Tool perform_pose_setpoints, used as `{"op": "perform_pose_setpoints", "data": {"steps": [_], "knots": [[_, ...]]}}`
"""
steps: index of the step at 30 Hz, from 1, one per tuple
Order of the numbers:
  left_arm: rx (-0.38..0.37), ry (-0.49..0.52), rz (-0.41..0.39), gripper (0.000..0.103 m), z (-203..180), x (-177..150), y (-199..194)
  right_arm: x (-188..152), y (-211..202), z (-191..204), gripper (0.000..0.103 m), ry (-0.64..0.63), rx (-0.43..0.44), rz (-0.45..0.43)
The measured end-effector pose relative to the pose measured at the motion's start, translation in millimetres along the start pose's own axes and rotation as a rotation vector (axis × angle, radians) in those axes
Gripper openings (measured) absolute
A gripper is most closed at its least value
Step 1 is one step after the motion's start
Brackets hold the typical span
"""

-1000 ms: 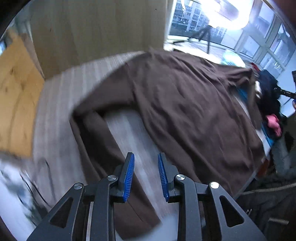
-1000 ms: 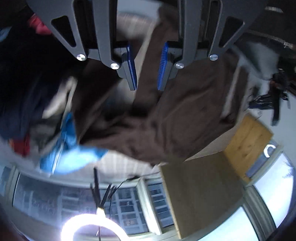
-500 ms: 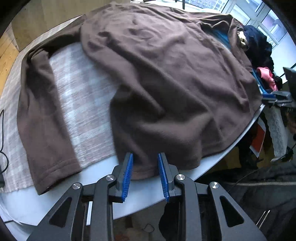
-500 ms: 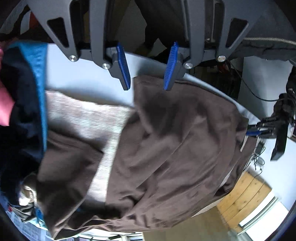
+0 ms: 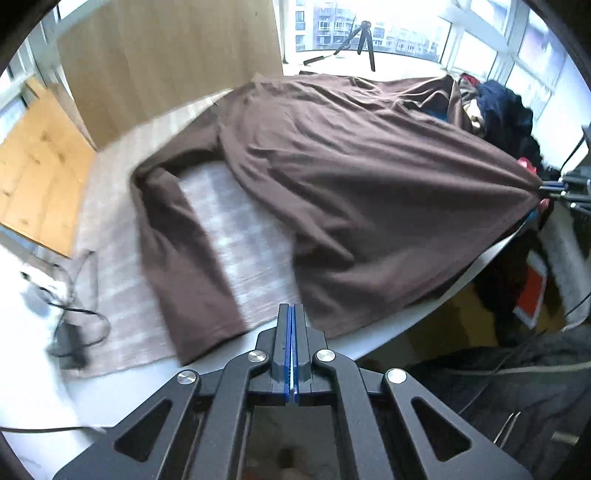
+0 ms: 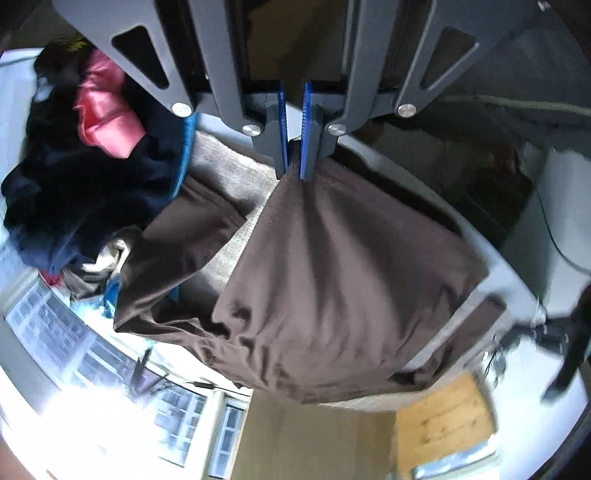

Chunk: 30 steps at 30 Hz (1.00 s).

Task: Fold clothes

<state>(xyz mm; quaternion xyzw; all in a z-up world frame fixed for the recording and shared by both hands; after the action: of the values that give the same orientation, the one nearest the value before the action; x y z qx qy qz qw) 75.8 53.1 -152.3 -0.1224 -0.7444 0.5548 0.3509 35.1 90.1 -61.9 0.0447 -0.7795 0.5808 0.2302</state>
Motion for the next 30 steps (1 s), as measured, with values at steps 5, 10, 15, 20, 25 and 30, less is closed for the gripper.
{"op": "perform_pose_setpoints", "data": {"steps": [5, 10, 15, 20, 25, 30], "knots": [[-0.052, -0.066, 0.045, 0.003, 3.3, -19.8, 42.3, -30.5, 41.7, -12.5, 0.023, 0.106, 0.004, 0.11], [-0.062, -0.107, 0.045, 0.023, 6.3, -22.2, 78.8, -39.7, 76.8, -31.7, 0.024, 0.274, 0.076, 0.169], [-0.021, -0.128, 0.08, 0.029, 8.8, -15.9, 97.2, -39.6, 96.5, -30.7, 0.027, 0.324, 0.162, 0.185], [-0.059, -0.134, 0.067, 0.004, 1.5, -8.7, 99.4, -44.3, 106.5, -26.7, 0.001, 0.286, 0.187, 0.184], [-0.033, -0.125, 0.014, 0.004, 8.7, -1.2, 31.0, -33.7, 73.9, -40.8, 0.0, 0.318, 0.228, 0.071], [0.057, -0.03, -0.031, 0.004, -5.5, 0.0, -45.4, -22.7, 33.2, -54.0, 0.0, 0.349, 0.193, -0.073]]}}
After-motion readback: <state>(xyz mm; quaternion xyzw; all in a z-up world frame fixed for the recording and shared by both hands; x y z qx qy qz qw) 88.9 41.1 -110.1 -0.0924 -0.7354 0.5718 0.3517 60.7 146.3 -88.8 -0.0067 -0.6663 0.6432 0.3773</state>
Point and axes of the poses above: each gripper's, at about its wrist camera, not at the fingertips, and y roughly the way its jaws point, z to its left, x to its top, the point moved 1 cm from there along y, roughly the way its jaws point, and after that the axes turned 8 degrees about -x, right-handed, at the moved point
